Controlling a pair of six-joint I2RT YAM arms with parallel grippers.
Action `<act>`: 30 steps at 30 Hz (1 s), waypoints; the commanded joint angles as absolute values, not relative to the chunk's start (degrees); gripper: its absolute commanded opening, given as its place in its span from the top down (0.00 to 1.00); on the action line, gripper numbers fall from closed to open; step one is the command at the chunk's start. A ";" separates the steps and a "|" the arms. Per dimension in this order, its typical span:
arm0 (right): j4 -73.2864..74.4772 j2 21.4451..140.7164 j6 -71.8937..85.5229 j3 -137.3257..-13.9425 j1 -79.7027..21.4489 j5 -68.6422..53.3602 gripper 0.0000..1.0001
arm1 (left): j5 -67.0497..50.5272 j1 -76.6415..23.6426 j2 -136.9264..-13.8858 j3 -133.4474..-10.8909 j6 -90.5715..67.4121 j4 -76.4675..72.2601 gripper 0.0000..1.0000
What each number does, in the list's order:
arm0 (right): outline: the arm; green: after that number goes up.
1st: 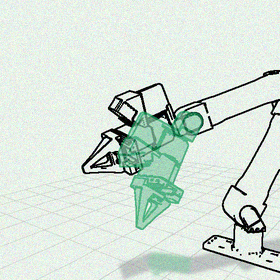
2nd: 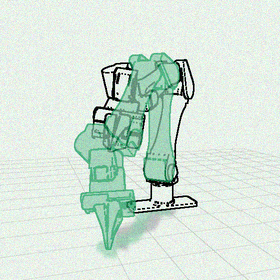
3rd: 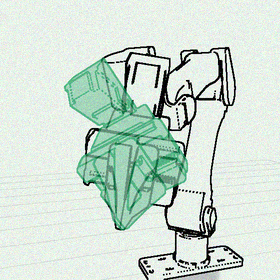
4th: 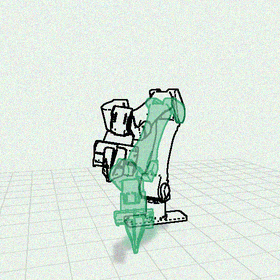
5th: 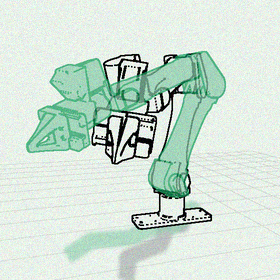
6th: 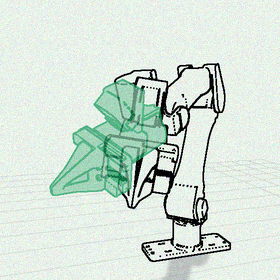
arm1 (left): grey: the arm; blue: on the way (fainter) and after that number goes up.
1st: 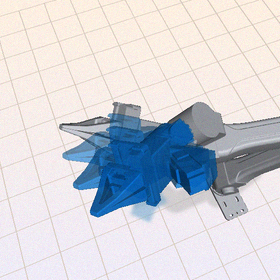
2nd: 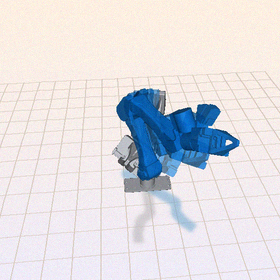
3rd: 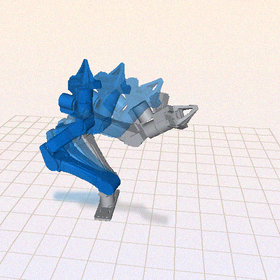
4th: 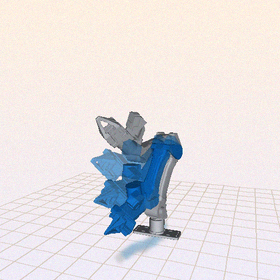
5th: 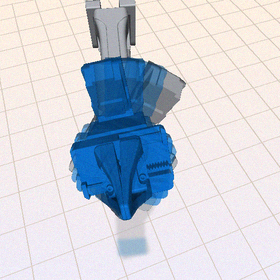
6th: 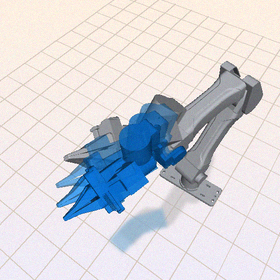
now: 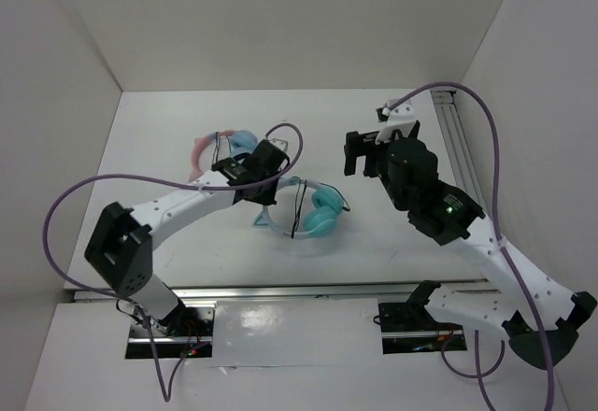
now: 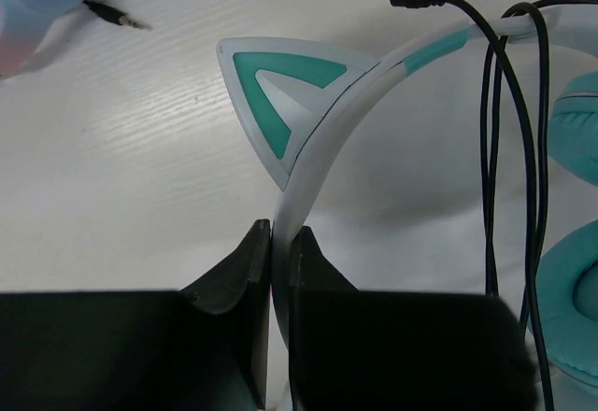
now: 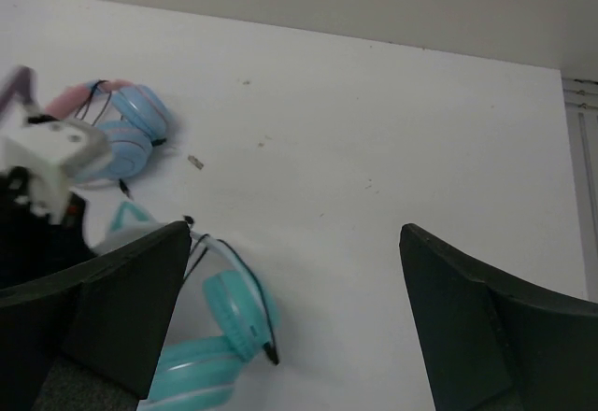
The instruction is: Wrap the headphones
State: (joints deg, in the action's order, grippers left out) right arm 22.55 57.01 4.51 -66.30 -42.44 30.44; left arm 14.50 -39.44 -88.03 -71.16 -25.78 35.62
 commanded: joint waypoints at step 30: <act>31.81 48.08 13.62 -63.71 -47.02 24.79 0.00 | 22.31 -43.95 -94.15 -67.50 -41.92 16.07 0.01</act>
State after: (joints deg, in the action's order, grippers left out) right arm 30.24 49.41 11.57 -63.20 -46.48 26.59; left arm 17.39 -43.48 -102.08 -66.61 -41.80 14.68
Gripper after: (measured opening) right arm 0.999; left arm 0.988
